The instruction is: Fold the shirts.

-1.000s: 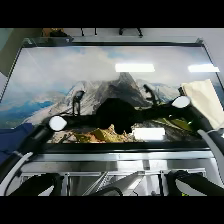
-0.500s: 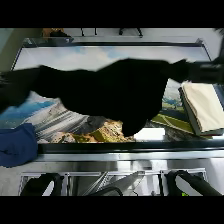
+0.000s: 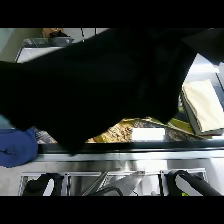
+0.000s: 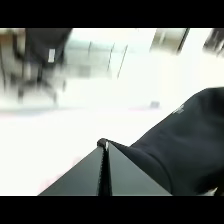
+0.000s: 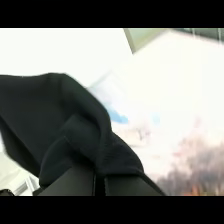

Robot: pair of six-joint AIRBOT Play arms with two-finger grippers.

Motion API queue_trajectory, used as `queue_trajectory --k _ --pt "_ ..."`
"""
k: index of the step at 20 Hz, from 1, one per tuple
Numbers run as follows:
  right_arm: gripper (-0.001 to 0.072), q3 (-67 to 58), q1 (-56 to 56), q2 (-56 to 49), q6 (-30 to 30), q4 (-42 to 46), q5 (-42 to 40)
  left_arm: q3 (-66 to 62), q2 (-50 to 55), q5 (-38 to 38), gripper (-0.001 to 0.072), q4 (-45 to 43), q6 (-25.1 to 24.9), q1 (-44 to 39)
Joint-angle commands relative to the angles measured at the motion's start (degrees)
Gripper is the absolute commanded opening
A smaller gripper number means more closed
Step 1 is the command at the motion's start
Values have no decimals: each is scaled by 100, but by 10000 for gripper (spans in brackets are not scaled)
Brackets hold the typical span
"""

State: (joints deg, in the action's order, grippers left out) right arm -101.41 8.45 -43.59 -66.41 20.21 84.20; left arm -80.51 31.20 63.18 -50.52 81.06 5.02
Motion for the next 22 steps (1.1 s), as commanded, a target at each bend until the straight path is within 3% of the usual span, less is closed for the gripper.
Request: queue_trajectory --k 1,6,9,11,12,13,14,18,22 --pt "22 837 -11 -435 -35 210 125 772 664 470 11 271 -293 -4" --pt "22 2879 -118 -1593 894 214 -586 2179 2295 -632 11 205 -769 -776" --pt "22 3244 -177 -2680 1554 205 -1193 2476 3414 -1683 14 212 -970 -962" --pt "23 3217 -136 -3270 1799 74 -1567 2243 4037 -1928 18 219 -970 -944" --pt "91 3147 -76 -3467 1867 70 -1742 2022 4277 -1873 101 221 -970 -903" --pt "301 3051 -7 -3585 1867 74 -1805 1742 4487 -1696 618 219 -966 -870" --pt "422 2931 116 -3622 1864 79 -1797 1473 4636 -1451 685 251 -944 -785" --pt "430 2424 942 -3386 1838 350 -1294 551 4778 83 685 247 -719 -372" --pt "506 2472 1609 -3082 1276 1915 -483 1246 4363 916 684 238 -509 -302"
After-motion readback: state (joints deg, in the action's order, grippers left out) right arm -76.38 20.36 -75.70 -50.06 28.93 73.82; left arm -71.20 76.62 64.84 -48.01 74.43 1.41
